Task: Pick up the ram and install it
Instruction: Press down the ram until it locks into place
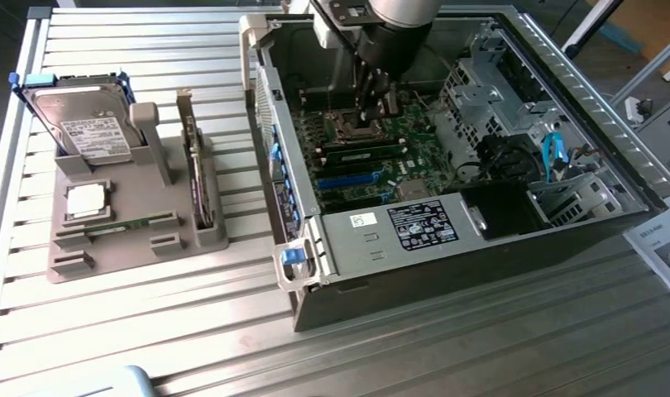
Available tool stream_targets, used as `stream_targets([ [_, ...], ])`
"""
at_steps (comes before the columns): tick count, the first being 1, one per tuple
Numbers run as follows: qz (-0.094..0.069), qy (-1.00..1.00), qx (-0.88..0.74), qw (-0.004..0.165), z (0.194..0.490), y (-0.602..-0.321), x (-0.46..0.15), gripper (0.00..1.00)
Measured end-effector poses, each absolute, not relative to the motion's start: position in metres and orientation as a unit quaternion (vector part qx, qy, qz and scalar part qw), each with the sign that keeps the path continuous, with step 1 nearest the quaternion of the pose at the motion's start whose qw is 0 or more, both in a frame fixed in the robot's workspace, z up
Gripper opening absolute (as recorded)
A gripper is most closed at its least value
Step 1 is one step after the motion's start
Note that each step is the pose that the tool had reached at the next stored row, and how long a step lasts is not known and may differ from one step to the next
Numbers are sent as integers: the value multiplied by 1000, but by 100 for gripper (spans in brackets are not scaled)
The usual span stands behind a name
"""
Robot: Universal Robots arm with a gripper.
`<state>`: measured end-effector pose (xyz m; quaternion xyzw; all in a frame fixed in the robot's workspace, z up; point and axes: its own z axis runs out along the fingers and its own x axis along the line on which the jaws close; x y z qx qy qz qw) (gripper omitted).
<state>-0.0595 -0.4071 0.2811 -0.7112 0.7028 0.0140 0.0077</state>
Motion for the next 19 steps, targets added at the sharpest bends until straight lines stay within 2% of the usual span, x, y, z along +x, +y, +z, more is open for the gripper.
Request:
stream_targets([
  [2,12,703,-711,6,281,-407,-60,11],
  [8,-25,702,-711,-32,280,-407,-59,11],
  [19,-21,702,-711,-41,253,-404,-53,11],
])
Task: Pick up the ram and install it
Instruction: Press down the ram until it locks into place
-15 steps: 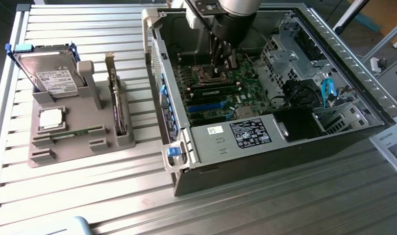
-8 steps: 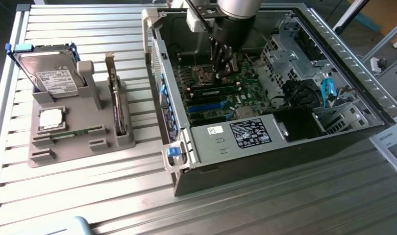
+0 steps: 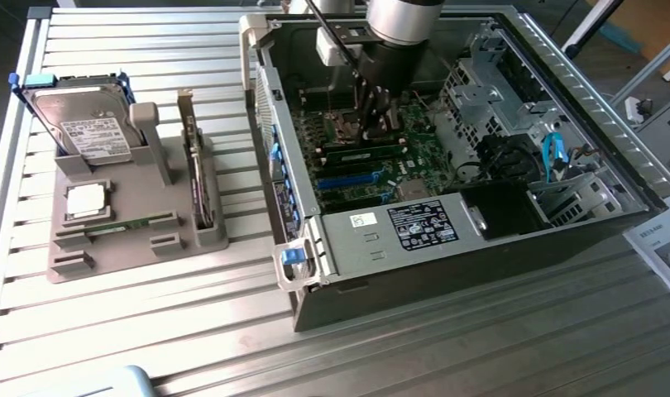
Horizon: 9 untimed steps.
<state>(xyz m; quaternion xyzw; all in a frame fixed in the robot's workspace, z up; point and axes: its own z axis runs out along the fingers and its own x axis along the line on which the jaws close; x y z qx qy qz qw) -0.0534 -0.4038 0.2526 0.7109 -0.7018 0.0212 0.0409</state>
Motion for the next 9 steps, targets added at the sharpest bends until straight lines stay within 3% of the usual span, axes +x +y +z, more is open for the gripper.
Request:
stream_targets([
  [9,21,-702,711,41,240,-396,-53,11],
])
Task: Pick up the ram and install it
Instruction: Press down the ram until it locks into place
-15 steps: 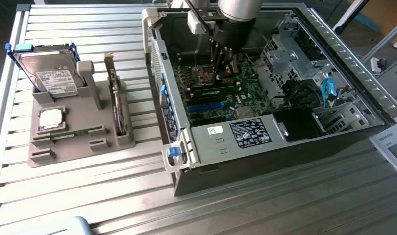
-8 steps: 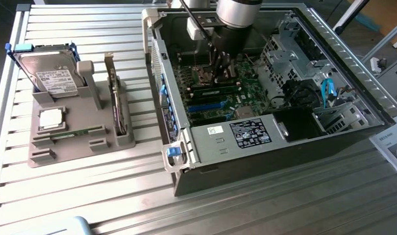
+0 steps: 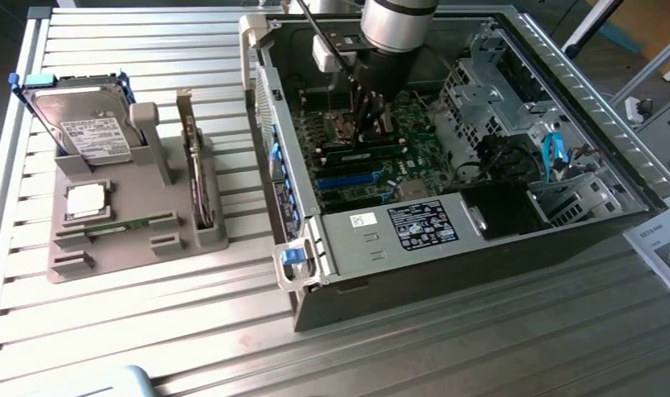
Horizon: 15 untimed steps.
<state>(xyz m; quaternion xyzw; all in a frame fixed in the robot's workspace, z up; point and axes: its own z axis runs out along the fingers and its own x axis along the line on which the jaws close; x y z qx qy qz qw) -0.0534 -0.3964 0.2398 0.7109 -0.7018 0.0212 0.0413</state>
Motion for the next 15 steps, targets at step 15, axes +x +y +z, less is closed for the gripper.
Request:
stream_targets([
  [15,21,-702,711,42,227,-396,-53,11],
])
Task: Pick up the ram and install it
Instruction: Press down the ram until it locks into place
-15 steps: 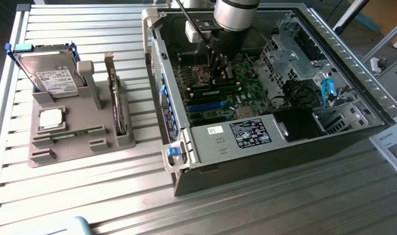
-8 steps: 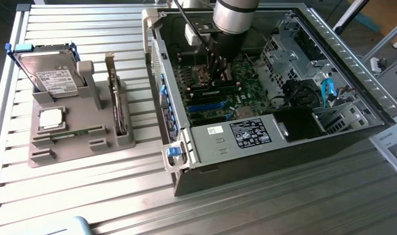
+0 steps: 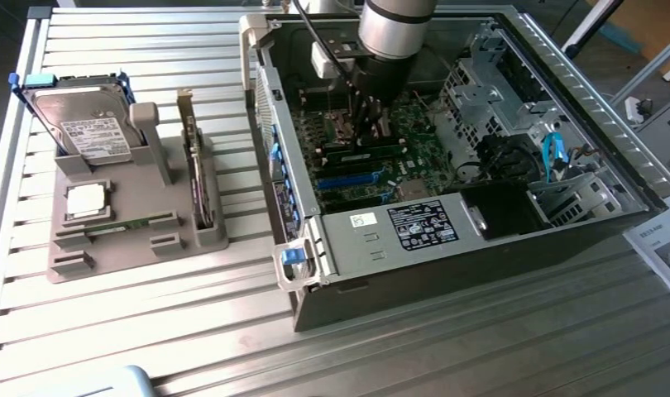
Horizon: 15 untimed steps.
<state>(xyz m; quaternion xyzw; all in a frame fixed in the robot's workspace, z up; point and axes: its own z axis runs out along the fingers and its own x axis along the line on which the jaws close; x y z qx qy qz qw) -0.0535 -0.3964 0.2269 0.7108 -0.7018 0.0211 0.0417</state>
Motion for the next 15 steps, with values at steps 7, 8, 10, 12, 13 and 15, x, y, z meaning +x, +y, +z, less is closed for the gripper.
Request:
stream_targets([
  [7,23,-702,711,40,238,-396,-53,11],
  [8,23,-702,711,40,254,-396,-53,11],
  [10,23,-702,711,40,275,-396,-53,11],
  [12,23,-702,711,40,286,-396,-53,11],
  [13,23,-702,711,39,287,-396,-53,11],
  [15,5,-702,712,21,287,-396,-53,11],
])
